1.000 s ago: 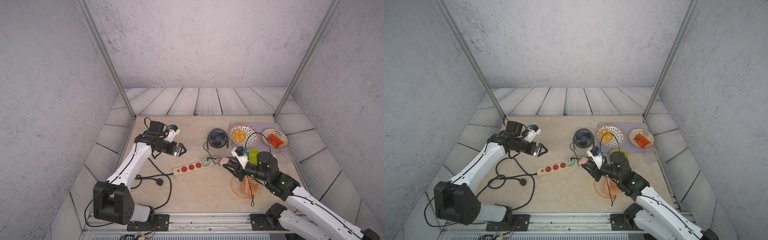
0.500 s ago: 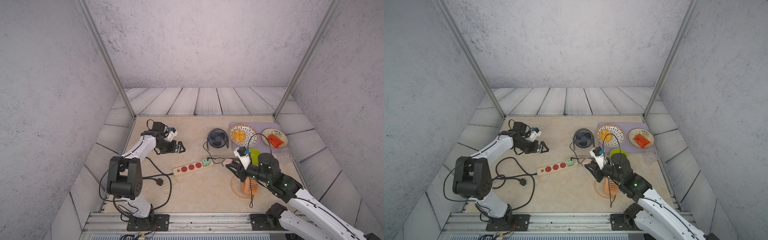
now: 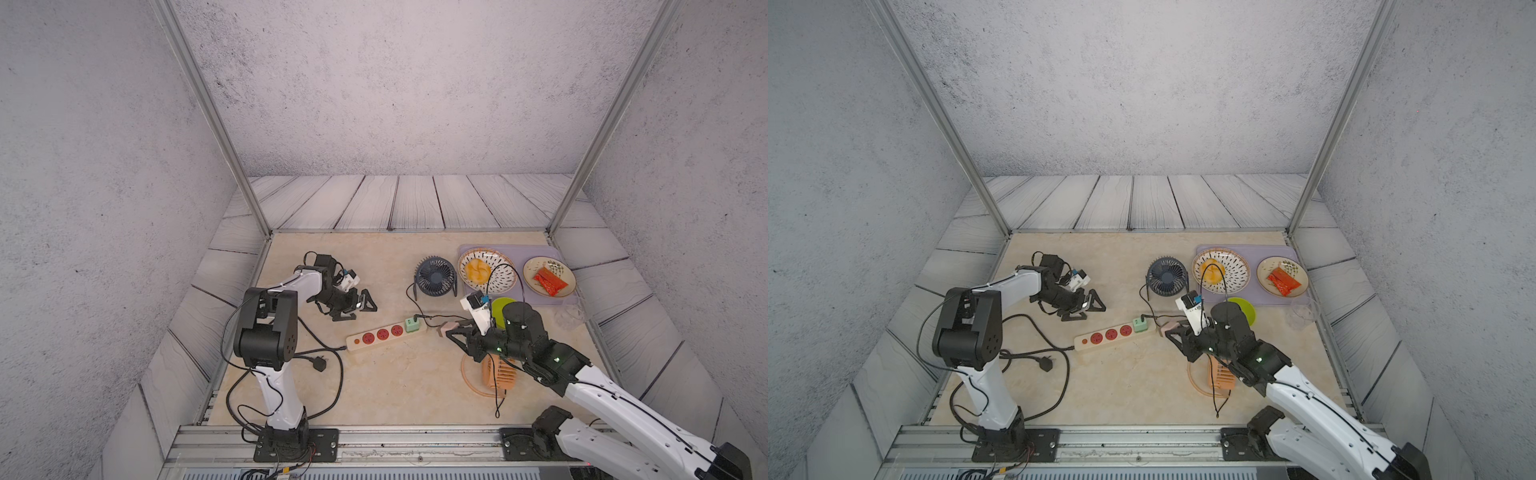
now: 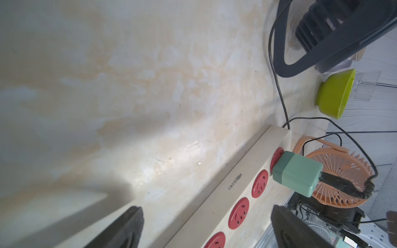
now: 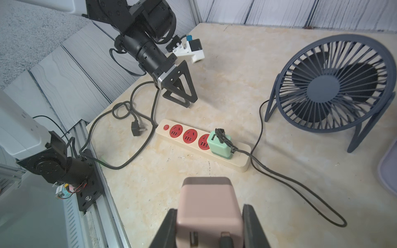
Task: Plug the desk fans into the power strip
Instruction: Adjust the socket at the center of the board.
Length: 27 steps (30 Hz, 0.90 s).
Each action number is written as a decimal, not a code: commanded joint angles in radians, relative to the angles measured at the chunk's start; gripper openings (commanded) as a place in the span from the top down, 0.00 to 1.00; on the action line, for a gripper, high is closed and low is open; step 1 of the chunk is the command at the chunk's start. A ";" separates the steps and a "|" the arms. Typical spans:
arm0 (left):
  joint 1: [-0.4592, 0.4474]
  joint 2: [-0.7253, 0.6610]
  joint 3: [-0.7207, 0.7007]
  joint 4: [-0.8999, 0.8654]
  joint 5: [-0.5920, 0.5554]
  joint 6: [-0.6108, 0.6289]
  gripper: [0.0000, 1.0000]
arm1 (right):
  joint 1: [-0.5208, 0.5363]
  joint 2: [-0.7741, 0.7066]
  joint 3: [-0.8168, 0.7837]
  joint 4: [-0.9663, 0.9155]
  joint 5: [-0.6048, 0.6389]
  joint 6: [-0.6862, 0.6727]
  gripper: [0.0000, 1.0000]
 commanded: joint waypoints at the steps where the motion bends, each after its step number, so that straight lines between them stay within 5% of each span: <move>1: 0.006 0.040 -0.017 0.010 0.045 -0.044 0.00 | 0.001 0.006 0.037 0.015 -0.030 0.044 1.00; 11: 0.004 -0.005 -0.162 0.070 0.079 -0.147 0.00 | 0.020 0.063 0.053 0.028 0.005 0.177 1.00; 27: -0.001 -0.212 -0.355 0.116 0.117 -0.257 0.00 | 0.270 0.423 0.334 -0.161 0.140 0.242 1.00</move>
